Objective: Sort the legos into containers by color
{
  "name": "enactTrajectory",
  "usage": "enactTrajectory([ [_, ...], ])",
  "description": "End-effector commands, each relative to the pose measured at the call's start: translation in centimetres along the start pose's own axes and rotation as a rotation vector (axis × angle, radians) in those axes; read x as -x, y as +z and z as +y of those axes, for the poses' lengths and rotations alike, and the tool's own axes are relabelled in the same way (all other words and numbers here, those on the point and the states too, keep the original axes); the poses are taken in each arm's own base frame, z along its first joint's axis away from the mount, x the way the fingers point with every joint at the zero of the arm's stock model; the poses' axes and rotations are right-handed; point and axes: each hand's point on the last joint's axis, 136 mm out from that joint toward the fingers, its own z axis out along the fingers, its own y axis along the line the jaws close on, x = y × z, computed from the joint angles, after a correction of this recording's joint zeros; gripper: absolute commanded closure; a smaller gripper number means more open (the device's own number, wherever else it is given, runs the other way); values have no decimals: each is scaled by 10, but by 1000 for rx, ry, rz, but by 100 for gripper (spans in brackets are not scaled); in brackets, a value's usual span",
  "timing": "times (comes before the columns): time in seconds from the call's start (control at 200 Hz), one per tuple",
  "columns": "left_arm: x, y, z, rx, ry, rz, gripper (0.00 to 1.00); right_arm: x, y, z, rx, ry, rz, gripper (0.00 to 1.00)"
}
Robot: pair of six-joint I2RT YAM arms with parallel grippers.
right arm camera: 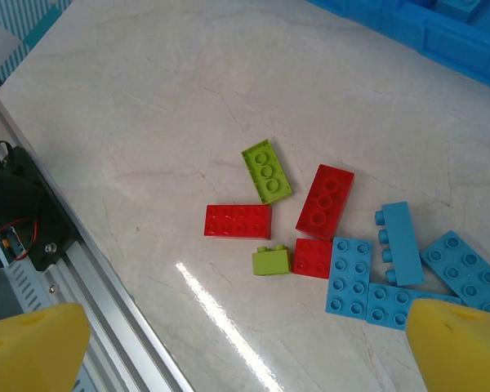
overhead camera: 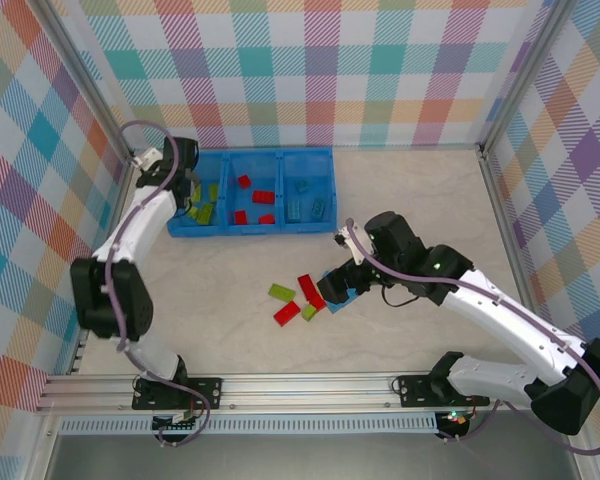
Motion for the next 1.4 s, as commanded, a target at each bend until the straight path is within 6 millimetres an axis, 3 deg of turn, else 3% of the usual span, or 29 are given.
enactTrajectory([
  [0.0,-3,22,-23,-45,32,42,72,3,-10,4,14,12,-47,0],
  [0.11,-1,39,-36,-33,45,54,53,-1,-17,3,0,17,-63,0],
  [0.175,3,39,-36,-9,55,51,49,-1,-20,1,-12,31,-78,0],
  [0.285,11,27,-31,-10,49,26,46,2,-19,-14,-83,86,-130,0],
  [0.375,21,3,-21,-20,45,-9,46,6,-15,-31,-165,144,-169,0],
  [0.515,16,-56,-9,-155,55,7,46,8,4,-36,-173,175,-142,0],
  [0.645,-5,-144,-30,-437,247,-23,45,8,30,-40,-178,252,-65,1],
  [0.715,-29,-194,-46,-633,433,-35,43,5,48,-45,-194,317,-15,6],
  [0.78,-54,-235,-50,-821,612,-23,36,1,64,-45,-200,350,30,18],
  [0.91,-112,-290,-22,-1108,994,11,27,-12,95,-44,-252,395,142,27],
  [1.03,-158,-295,27,-1201,1267,0,24,-19,122,-43,-296,361,213,28],
  [1.125,-184,-293,57,-1245,1372,-4,20,-23,140,-49,-331,346,249,29],
  [1.26,-212,-290,81,-1314,1402,52,14,-26,164,-56,-357,311,299,31],
  [1.395,-226,-284,91,-1325,1424,98,6,-32,180,-65,-394,296,335,33],
])
